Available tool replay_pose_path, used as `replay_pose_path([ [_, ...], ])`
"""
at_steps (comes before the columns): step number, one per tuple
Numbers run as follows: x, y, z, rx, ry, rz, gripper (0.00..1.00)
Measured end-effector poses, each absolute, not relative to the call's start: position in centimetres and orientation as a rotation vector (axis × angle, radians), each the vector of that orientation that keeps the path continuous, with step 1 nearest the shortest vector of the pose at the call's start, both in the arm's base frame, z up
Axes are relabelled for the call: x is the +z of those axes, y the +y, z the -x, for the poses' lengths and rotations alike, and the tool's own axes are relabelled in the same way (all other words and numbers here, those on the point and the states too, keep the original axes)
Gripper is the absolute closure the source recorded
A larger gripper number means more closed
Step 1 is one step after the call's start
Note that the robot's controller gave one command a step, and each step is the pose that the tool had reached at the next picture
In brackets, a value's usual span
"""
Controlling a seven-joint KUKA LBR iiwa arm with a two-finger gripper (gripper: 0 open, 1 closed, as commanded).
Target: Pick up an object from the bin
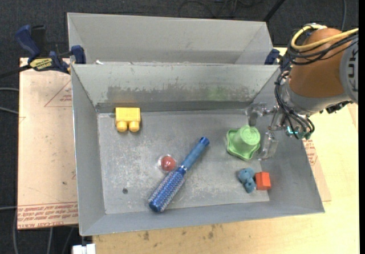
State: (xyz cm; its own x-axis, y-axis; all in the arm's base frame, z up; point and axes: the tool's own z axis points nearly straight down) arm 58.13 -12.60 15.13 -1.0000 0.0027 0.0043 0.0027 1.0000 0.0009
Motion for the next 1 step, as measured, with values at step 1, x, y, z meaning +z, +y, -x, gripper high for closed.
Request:
replay_pose_path([
  [1, 9.0, -12.81, -59.58, 0.006, -3.165, -0.016, 0.0],
])
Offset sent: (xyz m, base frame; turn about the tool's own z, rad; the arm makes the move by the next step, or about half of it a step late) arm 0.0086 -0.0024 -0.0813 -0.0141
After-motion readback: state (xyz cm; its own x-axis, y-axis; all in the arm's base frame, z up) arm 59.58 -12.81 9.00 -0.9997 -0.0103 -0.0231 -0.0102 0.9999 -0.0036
